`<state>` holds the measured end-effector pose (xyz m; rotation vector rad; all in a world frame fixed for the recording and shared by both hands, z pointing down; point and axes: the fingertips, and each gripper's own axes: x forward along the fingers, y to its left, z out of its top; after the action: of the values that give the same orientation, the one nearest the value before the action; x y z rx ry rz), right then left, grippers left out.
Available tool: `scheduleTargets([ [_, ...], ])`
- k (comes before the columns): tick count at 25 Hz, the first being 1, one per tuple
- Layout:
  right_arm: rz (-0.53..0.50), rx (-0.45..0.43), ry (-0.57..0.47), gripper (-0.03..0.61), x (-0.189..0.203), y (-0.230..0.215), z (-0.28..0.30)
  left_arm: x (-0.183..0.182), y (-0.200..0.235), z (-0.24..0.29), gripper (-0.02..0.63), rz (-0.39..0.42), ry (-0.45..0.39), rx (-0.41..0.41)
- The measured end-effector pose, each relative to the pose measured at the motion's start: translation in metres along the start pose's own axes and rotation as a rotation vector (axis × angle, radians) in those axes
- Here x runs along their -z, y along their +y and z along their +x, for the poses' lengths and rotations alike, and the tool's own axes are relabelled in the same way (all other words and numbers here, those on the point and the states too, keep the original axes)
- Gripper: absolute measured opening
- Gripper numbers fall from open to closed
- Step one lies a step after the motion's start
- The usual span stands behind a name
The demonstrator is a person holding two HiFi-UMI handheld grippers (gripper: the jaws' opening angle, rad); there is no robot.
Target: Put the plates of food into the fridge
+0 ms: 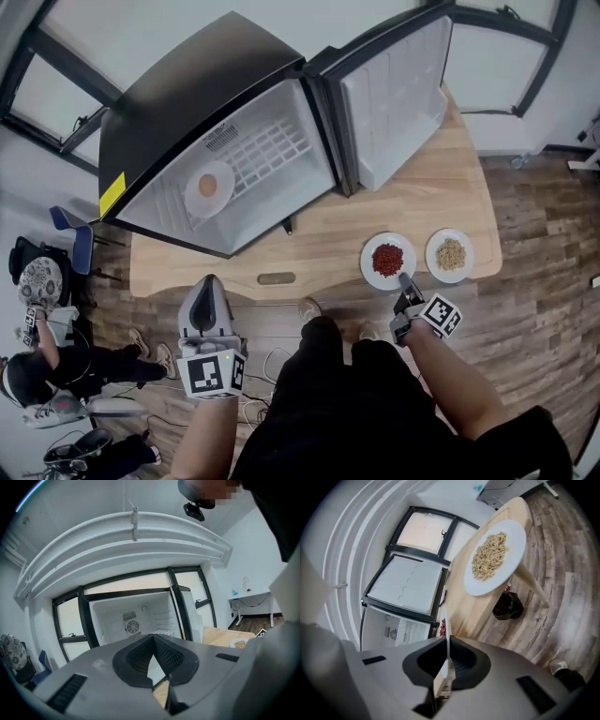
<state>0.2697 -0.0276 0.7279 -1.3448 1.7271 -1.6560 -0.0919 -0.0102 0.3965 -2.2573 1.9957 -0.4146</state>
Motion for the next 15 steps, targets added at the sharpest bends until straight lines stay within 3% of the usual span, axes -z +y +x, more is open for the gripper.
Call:
scheduleTargets([
  [8,-0.003,-0.118,0.057,0.032,0.007,0.068,0.009,-0.003,0.015,0.009,0.005,-0.038,-0.039,-0.009],
  [15,-0.044,-0.156,0.08,0.032,0.007,0.125,0.035,-0.002,0.052,0.007,0.005,-0.067,-0.061,-0.061],
])
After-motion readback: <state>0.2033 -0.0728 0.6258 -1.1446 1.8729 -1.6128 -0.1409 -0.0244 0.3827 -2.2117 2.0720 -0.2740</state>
